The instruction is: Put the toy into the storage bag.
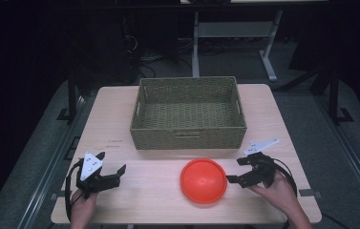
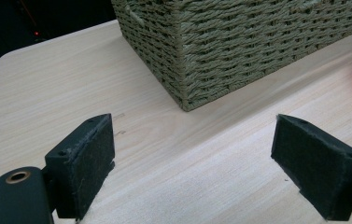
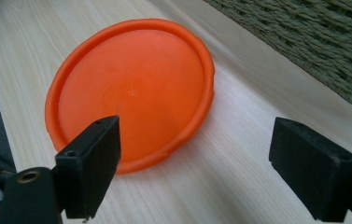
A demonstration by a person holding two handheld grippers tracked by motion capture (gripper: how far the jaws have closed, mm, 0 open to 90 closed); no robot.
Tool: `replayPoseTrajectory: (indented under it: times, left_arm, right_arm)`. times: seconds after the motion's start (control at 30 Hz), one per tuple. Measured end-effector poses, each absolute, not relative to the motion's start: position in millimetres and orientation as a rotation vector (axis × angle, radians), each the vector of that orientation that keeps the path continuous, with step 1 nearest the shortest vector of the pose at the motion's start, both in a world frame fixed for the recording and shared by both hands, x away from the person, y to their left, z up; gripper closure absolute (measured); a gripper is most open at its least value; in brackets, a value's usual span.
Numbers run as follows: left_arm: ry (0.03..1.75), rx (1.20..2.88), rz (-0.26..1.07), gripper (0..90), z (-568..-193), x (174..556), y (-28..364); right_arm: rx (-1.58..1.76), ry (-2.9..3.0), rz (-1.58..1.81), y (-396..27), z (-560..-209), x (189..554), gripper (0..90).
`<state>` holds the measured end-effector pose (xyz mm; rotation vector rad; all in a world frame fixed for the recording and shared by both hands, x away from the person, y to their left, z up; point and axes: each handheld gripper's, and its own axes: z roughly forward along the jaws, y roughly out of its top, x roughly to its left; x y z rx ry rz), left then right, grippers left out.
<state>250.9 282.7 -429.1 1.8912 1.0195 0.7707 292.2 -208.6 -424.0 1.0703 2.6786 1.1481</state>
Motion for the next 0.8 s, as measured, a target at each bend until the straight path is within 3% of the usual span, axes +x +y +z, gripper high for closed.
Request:
replayPoseTrajectory:
  times: [0.8]
  left_arm:
    - [1.022, 1.884, 0.783, 12.8, -428.6, 249.2, 284.2]
  right_arm:
    - [1.148, 2.764, 1.050, -175.2, -442.3, 320.4, 28.4]
